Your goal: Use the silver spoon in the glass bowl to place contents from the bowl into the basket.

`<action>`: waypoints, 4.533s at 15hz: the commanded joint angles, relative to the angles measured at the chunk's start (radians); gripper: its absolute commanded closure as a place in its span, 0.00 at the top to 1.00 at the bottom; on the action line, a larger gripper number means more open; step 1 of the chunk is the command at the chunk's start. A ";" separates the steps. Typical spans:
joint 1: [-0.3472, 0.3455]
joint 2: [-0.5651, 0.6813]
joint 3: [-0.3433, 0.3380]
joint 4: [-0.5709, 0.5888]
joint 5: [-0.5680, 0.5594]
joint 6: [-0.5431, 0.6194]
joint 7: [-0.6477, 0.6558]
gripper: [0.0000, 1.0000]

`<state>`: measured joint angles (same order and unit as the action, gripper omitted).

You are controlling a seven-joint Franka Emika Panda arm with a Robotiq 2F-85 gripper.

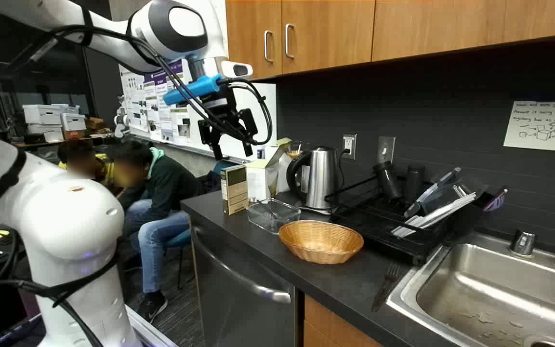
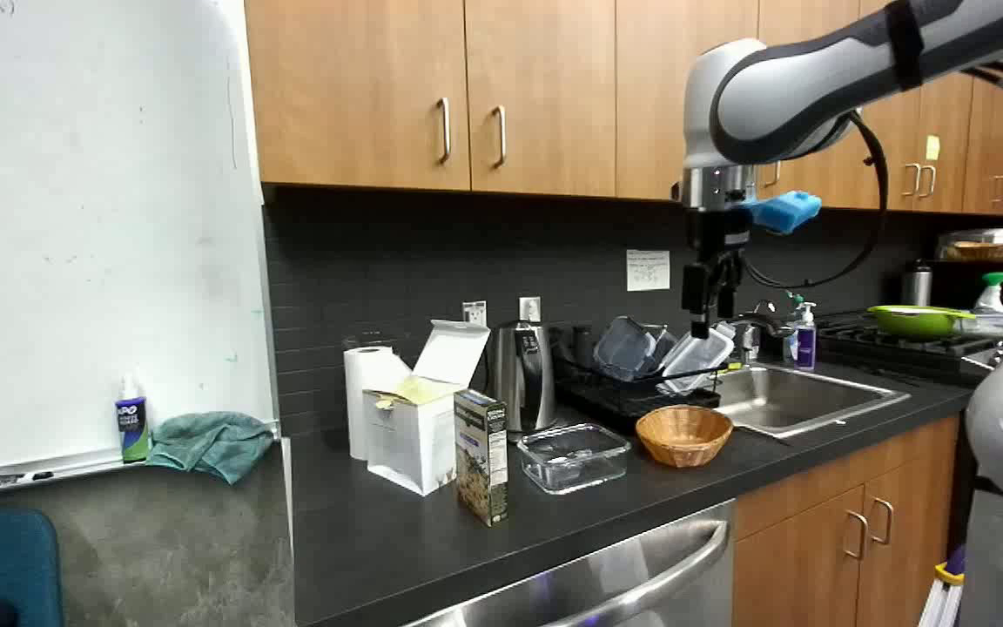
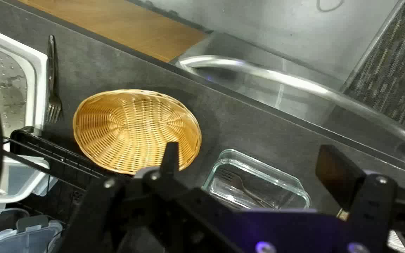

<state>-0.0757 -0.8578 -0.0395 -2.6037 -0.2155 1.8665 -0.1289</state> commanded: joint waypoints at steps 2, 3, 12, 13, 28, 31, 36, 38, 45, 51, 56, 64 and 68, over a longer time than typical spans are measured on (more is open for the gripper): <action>0.012 0.000 -0.008 0.003 -0.007 -0.004 0.007 1.00; 0.012 0.001 -0.008 0.003 -0.007 -0.004 0.007 1.00; 0.012 0.000 -0.008 0.003 -0.007 -0.004 0.007 1.00; 0.012 0.000 -0.008 0.003 -0.007 -0.004 0.007 1.00; 0.043 0.086 -0.145 0.016 -0.013 0.191 -0.225 1.00; 0.062 0.118 -0.173 0.016 -0.003 0.242 -0.296 1.00; 0.103 0.163 -0.197 0.013 0.011 0.312 -0.394 1.00; 0.124 0.180 -0.206 0.013 0.022 0.332 -0.435 1.00; 0.170 0.236 -0.210 0.015 0.034 0.379 -0.562 1.00; 0.188 0.296 -0.211 0.017 0.058 0.422 -0.697 1.00; 0.188 0.347 -0.207 0.021 0.097 0.471 -0.801 1.00; 0.191 0.418 -0.199 0.021 0.165 0.520 -0.955 1.00; 0.183 0.448 -0.202 0.027 0.166 0.529 -1.020 1.00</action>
<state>0.1146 -0.4495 -0.2407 -2.5992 -0.0751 2.3774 -1.0792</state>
